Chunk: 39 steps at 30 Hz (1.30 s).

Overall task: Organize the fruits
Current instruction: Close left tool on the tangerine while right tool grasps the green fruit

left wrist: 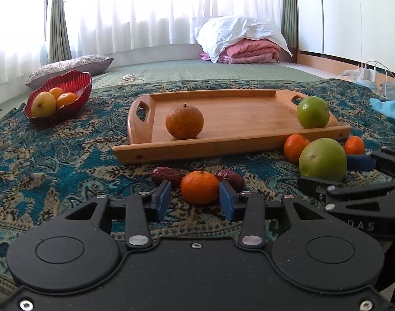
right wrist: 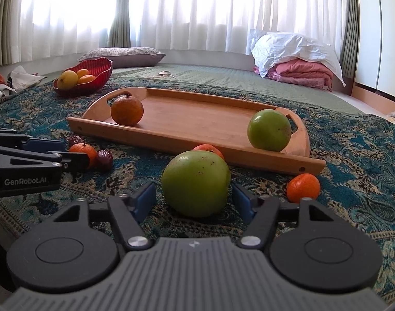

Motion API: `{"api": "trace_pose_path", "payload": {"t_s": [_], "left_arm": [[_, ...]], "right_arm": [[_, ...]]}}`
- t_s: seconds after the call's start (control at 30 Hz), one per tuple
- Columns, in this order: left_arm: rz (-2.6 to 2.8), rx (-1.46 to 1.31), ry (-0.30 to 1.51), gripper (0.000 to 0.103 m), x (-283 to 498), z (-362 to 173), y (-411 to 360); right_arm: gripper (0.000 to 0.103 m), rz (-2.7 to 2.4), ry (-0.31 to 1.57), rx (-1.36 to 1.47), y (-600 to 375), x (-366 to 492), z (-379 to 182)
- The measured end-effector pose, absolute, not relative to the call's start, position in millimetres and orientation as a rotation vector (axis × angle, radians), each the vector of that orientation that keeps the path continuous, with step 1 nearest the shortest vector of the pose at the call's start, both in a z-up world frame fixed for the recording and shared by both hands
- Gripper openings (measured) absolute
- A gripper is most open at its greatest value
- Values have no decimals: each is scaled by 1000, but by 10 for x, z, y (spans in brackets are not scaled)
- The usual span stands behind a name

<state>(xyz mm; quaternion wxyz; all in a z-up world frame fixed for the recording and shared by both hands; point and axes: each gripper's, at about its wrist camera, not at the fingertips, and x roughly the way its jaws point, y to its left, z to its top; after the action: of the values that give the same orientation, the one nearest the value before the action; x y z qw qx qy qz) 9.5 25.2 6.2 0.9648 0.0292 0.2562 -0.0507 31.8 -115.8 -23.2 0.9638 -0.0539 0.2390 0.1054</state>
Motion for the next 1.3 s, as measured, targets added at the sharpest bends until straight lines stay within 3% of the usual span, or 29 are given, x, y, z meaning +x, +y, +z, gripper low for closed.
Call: {"api": "trace_pose_path", "payload": {"t_s": [0.67, 0.8, 1.3], "left_arm": [[-76, 35, 527, 34, 253, -95, 175], [-67, 51, 504, 33, 199, -87, 143], [-54, 23, 419, 32, 200, 335, 163]], "right_arm": [[67, 180, 505, -61, -1116, 475, -314], [58, 164, 486, -58, -1106, 449, -343], [58, 128, 405, 18, -1245, 323, -74]]}}
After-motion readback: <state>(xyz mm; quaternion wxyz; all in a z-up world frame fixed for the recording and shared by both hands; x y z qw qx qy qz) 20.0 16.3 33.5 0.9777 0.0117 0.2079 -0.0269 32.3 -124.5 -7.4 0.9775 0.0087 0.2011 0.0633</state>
